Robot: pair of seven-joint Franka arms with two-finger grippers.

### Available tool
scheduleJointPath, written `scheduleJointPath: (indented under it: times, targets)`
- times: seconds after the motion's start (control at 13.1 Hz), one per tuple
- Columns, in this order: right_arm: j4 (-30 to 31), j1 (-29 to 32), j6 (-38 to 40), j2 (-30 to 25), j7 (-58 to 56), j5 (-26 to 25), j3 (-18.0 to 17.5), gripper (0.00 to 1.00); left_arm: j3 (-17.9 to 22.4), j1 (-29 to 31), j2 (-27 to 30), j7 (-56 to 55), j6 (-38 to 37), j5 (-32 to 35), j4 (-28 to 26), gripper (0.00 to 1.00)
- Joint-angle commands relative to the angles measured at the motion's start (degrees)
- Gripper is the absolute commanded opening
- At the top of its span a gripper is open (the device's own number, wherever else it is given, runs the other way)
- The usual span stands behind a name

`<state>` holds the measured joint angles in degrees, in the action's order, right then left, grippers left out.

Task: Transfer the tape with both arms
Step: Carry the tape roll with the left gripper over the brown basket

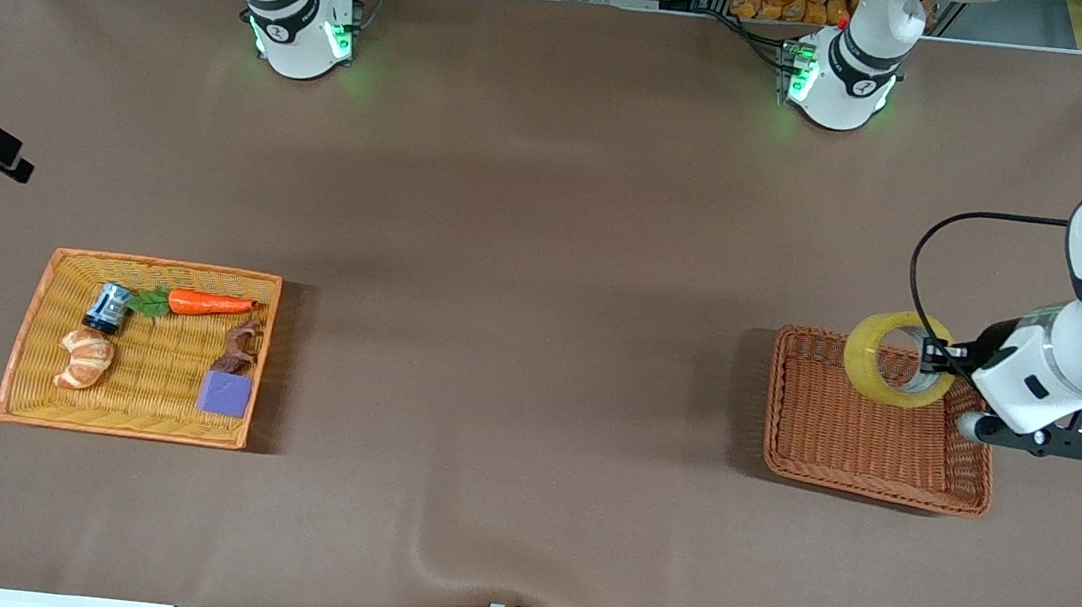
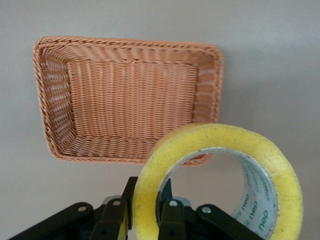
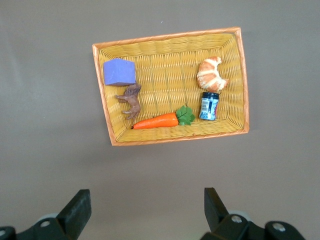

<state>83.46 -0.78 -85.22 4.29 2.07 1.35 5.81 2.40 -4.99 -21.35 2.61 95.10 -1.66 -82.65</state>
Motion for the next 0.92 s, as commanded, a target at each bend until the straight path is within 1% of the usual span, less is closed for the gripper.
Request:
scheduleJointPath:
  times: [0.0,0.08,0.31,0.38,0.46,0.69,0.84]
  targets:
    - [2.7,-0.8,-0.3,-2.9,1.2,0.9,0.7,1.0,-0.8,1.6,5.4,2.3,9.5,2.5,-12.1,0.0]
    - [2.8,-1.0,-0.2,-3.3,1.2,0.9,0.9,1.0,-0.8,2.4,6.6,2.7,13.9,2.6,-16.5,0.0]
    - [2.9,-0.7,-0.3,-3.9,1.1,0.9,0.9,1.0,-1.0,6.0,6.2,7.7,28.1,2.5,-27.0,0.0]
    - [2.9,-0.6,-0.3,-3.9,1.1,0.9,0.9,1.0,-1.0,6.9,5.7,9.0,32.9,2.5,-29.7,0.0]
    - [2.9,-0.6,-0.6,-3.8,1.0,0.9,1.0,1.0,-1.0,7.4,4.0,10.0,37.1,2.6,-30.7,0.0]
    - [2.9,-0.7,-0.9,-3.6,1.0,0.9,1.0,1.0,-1.0,7.8,-2.1,12.9,44.5,2.5,-29.4,0.0]
    - [2.9,-0.5,-1.0,-3.5,1.1,0.8,1.0,1.0,-1.1,7.3,-5.5,13.4,45.3,1.9,-26.4,0.0]
